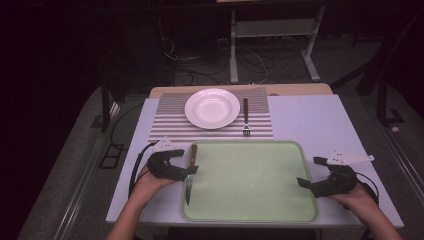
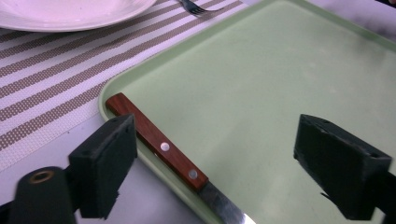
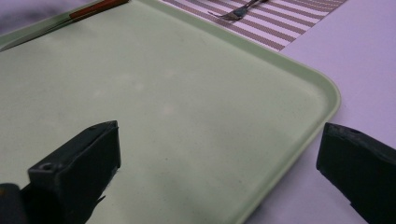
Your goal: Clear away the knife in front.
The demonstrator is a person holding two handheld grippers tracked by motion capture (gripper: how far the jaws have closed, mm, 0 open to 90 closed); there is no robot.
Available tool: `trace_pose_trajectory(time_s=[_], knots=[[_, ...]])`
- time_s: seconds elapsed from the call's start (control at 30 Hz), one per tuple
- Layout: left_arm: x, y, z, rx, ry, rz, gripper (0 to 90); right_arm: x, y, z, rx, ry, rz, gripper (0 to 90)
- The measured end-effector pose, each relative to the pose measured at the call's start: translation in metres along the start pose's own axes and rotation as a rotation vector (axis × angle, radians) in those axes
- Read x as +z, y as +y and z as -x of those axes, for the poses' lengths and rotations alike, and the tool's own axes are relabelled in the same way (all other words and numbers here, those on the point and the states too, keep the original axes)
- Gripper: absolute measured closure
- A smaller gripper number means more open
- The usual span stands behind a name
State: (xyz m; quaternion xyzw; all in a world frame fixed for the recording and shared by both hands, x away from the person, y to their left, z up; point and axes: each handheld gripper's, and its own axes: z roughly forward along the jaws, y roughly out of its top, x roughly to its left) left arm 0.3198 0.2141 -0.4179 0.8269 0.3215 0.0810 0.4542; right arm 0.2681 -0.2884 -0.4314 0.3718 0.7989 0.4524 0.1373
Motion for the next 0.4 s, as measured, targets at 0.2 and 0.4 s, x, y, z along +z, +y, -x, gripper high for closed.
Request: trace_pose_trajectory(time_s=[0.2, 0.4], knots=[[-0.01, -0.007, 0.003, 0.005, 0.015, 0.014, 0.0, 0.0, 0.0, -0.001, -0.004, 0.006, 0.0, 0.0], [-0.01, -0.01, 0.001, -0.003, 0.016, 0.008, 0.0, 0.0, 0.0, -0.001, -0.007, 0.006, -0.003, 0.0]])
